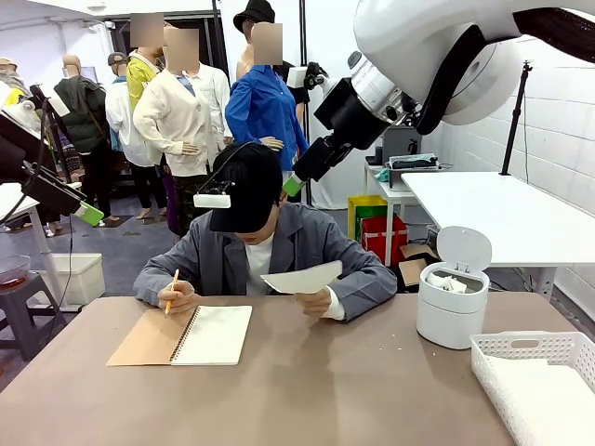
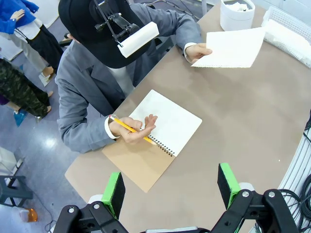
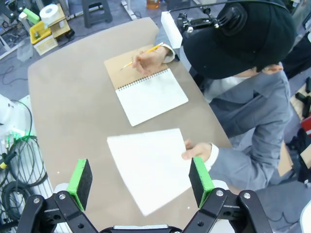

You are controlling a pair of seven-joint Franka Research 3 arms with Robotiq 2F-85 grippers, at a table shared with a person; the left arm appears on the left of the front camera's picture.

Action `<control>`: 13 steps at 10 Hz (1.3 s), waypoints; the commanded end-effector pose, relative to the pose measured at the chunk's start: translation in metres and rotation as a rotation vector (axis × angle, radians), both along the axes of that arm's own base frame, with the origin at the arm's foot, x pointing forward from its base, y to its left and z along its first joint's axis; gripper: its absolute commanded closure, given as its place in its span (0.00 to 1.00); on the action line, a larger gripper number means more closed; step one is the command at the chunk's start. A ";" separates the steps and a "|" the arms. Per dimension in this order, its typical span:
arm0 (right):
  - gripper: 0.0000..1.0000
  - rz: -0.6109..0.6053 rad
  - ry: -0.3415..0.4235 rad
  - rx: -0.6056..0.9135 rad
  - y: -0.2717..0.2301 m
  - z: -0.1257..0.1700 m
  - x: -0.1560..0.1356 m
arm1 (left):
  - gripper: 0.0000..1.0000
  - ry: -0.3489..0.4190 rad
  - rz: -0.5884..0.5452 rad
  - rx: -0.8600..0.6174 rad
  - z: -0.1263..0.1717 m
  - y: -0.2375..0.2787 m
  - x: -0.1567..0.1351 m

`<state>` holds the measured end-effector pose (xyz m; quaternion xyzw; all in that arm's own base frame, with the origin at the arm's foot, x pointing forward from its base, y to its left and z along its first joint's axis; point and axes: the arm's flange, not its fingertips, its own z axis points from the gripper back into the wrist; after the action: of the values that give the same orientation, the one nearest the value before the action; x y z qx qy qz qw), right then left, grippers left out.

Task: Sort the paper based on its condition.
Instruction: If a person hands you a paper, place it in the Organizing basket , and if it's crumpled, put it in the Trash can.

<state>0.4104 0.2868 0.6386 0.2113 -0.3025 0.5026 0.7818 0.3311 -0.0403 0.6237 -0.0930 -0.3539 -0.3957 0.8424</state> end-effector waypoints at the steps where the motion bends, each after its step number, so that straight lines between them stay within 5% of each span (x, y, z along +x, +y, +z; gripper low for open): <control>1: 0.00 0.005 0.011 0.015 0.000 -0.001 0.000 | 0.00 -0.005 0.003 -0.004 0.000 0.001 0.001; 8: 0.00 0.000 0.000 0.000 0.000 0.000 0.000 | 0.00 -0.005 0.003 -0.004 0.000 0.001 0.001; 13: 0.00 -0.204 0.210 0.001 -0.020 -0.014 0.027 | 0.00 -0.005 0.003 -0.004 0.000 0.001 0.001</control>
<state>0.4334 0.2634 0.6206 0.2269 -0.2595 0.4190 0.8400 0.3311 -0.0403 0.6237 -0.0930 -0.3540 -0.3956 0.8423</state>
